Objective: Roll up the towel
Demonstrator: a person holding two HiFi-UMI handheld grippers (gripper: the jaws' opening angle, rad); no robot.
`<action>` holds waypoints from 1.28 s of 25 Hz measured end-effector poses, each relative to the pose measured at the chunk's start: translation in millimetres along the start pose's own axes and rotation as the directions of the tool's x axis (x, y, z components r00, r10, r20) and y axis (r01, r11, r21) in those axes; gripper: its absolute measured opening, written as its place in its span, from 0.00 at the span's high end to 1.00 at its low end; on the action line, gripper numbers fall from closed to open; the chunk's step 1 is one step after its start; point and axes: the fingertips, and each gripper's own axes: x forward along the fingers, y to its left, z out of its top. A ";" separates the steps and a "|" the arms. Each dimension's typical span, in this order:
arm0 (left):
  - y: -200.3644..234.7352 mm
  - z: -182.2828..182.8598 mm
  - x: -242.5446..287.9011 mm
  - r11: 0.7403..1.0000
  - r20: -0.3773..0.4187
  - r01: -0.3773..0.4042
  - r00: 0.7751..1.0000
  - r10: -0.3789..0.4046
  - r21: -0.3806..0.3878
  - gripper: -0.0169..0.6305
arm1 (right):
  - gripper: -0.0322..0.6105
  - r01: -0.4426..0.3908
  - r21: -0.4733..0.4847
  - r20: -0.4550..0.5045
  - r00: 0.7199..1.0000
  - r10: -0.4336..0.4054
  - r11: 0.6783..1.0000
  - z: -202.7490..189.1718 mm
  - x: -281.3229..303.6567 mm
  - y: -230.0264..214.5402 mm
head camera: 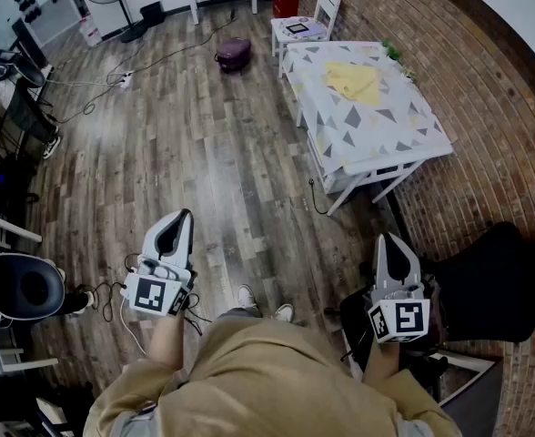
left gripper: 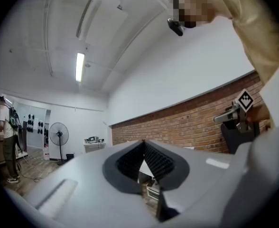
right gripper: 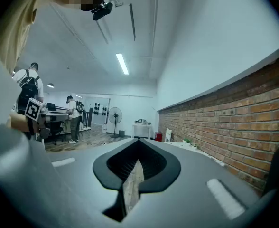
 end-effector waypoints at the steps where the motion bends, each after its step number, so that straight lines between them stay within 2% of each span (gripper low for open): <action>1: 0.8 0.6 -1.9 1.000 0.001 -0.003 1.000 0.003 -0.004 0.88 | 0.95 -0.002 0.000 0.008 1.000 0.002 1.000 4.7 0.0 1.4; 5: 1.4 4.9 -7.8 1.000 0.011 -0.021 1.000 0.021 -0.012 0.88 | 0.95 -0.013 -0.012 0.022 1.000 0.013 1.000 14.6 -0.9 3.5; 11: 0.5 9.2 -10.4 1.000 0.011 -0.004 1.000 0.004 -0.005 0.88 | 0.95 -0.015 -0.023 0.026 1.000 0.015 1.000 20.6 -2.2 11.7; 16: -1.3 8.3 -6.7 1.000 0.011 0.015 1.000 -0.015 0.010 0.88 | 0.95 -0.012 -0.001 0.015 1.000 0.012 1.000 10.9 -3.5 13.0; 18: 1.5 8.1 -5.1 1.000 0.014 0.015 1.000 -0.015 0.010 0.88 | 0.95 -0.031 0.008 0.005 0.999 0.031 0.999 8.0 -2.1 17.2; 21: 7.3 3.9 -4.5 1.000 0.011 0.011 1.000 -0.011 0.004 0.88 | 0.95 -0.107 0.014 -0.020 0.994 0.107 0.994 10.5 3.4 34.3; 24: 15.1 4.1 -4.7 1.000 0.028 0.015 0.999 -0.015 0.001 0.87 | 0.93 -0.118 0.012 -0.028 0.993 0.118 0.993 8.4 11.8 38.5; 25: 19.6 5.5 -4.2 1.000 0.039 0.010 0.999 -0.010 0.001 0.84 | 0.92 -0.114 0.024 -0.025 0.993 0.115 0.993 7.6 15.5 36.4; 26: 24.4 6.7 -3.2 1.000 0.050 0.003 0.999 -0.003 -0.001 0.79 | 0.84 -0.112 0.040 -0.023 0.993 0.113 0.993 7.7 19.2 34.0; 27: 28.9 7.5 -2.1 1.000 0.059 -0.003 0.998 0.003 -0.005 0.68 | 0.79 -0.112 0.051 -0.026 0.993 0.113 0.992 8.6 22.6 31.5; 28: 33.2 7.5 -0.8 1.000 0.064 -0.009 0.998 0.009 -0.007 0.65 | 0.77 -0.110 0.053 -0.029 0.993 0.111 0.993 8.9 25.7 28.6; 29: 37.7 6.4 0.9 1.000 0.065 -0.014 0.998 0.014 -0.007 0.59 | 0.70 -0.105 0.047 -0.035 0.994 0.107 0.993 8.8 28.9 25.0; 32: 52.0 -3.8 9.9 0.999 0.035 -0.012 0.999 0.014 -0.031 0.22 | 0.41 -0.063 0.028 -0.041 0.997 0.064 0.998 11.0 40.1 9.8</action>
